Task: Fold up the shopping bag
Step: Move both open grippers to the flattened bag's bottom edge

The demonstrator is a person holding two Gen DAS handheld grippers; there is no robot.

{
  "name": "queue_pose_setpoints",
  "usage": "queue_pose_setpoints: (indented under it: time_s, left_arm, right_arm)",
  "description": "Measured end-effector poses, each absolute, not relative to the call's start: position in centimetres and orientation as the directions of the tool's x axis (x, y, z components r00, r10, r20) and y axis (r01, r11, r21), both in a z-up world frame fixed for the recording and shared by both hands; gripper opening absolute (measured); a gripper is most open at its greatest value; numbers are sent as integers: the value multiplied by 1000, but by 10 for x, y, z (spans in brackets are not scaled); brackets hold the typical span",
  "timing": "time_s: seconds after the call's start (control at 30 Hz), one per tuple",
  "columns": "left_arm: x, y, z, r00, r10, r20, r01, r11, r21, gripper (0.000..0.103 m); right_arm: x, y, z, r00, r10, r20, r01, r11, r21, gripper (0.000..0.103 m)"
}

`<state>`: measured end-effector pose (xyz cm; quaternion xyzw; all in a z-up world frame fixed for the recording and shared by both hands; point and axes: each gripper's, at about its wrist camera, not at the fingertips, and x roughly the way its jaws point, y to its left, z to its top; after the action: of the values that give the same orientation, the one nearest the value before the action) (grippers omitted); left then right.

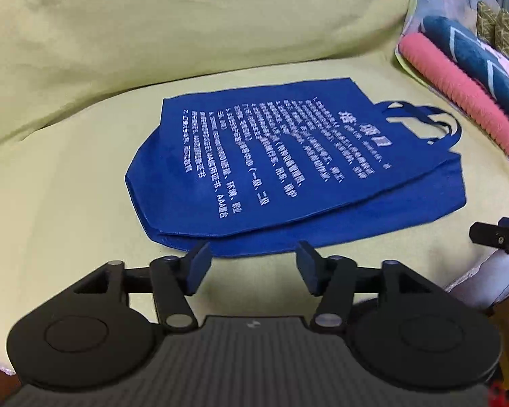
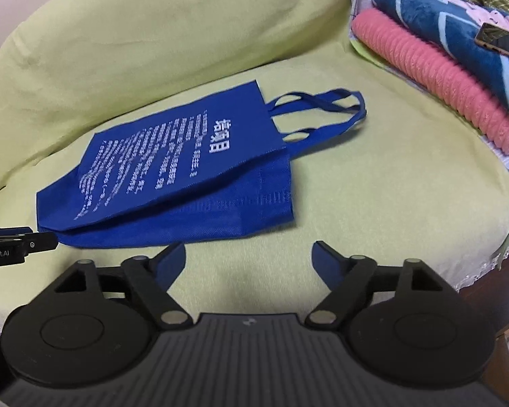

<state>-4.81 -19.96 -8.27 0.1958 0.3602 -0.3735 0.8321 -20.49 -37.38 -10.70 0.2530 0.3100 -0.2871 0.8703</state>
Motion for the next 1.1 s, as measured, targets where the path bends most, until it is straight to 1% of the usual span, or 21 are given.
queue_pose_setpoints:
  time_s: [0.17, 0.2, 0.23, 0.27, 0.37, 0.43, 0.5, 0.57, 0.6, 0.63, 0.7, 0.8, 0.83, 0.87, 0.9, 0.93, 0.97, 1.0, 1.03, 1.1]
  left_arm:
    - [-63, -198, -74, 466, -510, -723, 779, 623, 63, 65]
    - [-65, -198, -73, 465, -515, -720, 783, 618, 63, 65]
    - [-66, -198, -72, 462, -522, -717, 788, 613, 62, 65]
    - [-69, -201, -73, 463, -529, -711, 800, 595, 78, 65]
    - [-82, -222, -81, 473, -552, -686, 845, 505, 176, 69]
    - [-91, -235, -87, 477, -569, -670, 865, 440, 242, 77]
    - [-100, -249, -92, 479, -586, -654, 876, 373, 307, 77]
    - [-108, -262, -98, 478, -604, -638, 878, 304, 370, 77]
    - [-113, -269, -101, 477, -613, -630, 875, 269, 401, 77]
    - [-117, -276, -104, 475, -622, -622, 871, 234, 432, 77]
    - [-119, -285, -108, 466, -632, -619, 863, 172, 475, 77]
    - [-120, -296, -116, 449, -643, -620, 846, 84, 527, 77]
    - [-120, -300, -118, 444, -647, -620, 838, 54, 543, 76]
    - [-120, -304, -120, 438, -650, -621, 829, 24, 559, 72]
    - [-120, -307, -123, 432, -653, -622, 819, -5, 574, 57]
    - [-120, -311, -125, 426, -656, -623, 808, -35, 589, 37]
    - [-120, -315, -127, 420, -659, -624, 796, -64, 603, 22]
    - [-120, -319, -130, 414, -661, -626, 782, -93, 616, 4]
    - [-120, -323, -132, 408, -664, -627, 768, -122, 629, 4]
    - [-121, -330, -137, 395, -668, -631, 737, -180, 652, 4]
  right_arm:
    - [-214, -365, -94, 657, -381, -650, 659, 710, 250, 82]
    - [-216, -364, -93, 657, -388, -646, 662, 708, 248, 86]
    - [-217, -363, -93, 650, -396, -648, 670, 701, 244, 93]
    - [-217, -364, -94, 644, -400, -652, 677, 696, 242, 93]
    - [-220, -368, -102, 643, -394, -656, 682, 685, 257, 94]
    - [-223, -372, -109, 643, -383, -663, 684, 676, 272, 94]
    - [-226, -377, -117, 633, -385, -671, 693, 668, 271, 94]
    - [-230, -383, -126, 630, -389, -672, 699, 661, 273, 92]
    - [-232, -386, -130, 627, -393, -672, 705, 653, 276, 90]
    - [-234, -390, -133, 633, -389, -669, 707, 643, 295, 84]
    - [-239, -398, -139, 644, -381, -663, 709, 623, 331, 77]
    - [-243, -404, -144, 664, -371, -649, 699, 615, 364, 76]
    - [-243, -405, -144, 677, -365, -639, 687, 624, 372, 72]
    - [-244, -405, -145, 690, -360, -628, 675, 633, 379, 68]
    - [-243, -405, -145, 700, -355, -620, 664, 643, 382, 60]
    - [-242, -403, -146, 715, -346, -608, 647, 657, 387, 48]
    - [-241, -402, -146, 729, -338, -596, 631, 670, 391, 38]
    - [-239, -401, -145, 742, -332, -582, 616, 679, 398, 28]
    - [-237, -400, -145, 755, -326, -569, 602, 688, 405, 23]
    - [-233, -398, -144, 781, -313, -540, 572, 705, 419, 20]
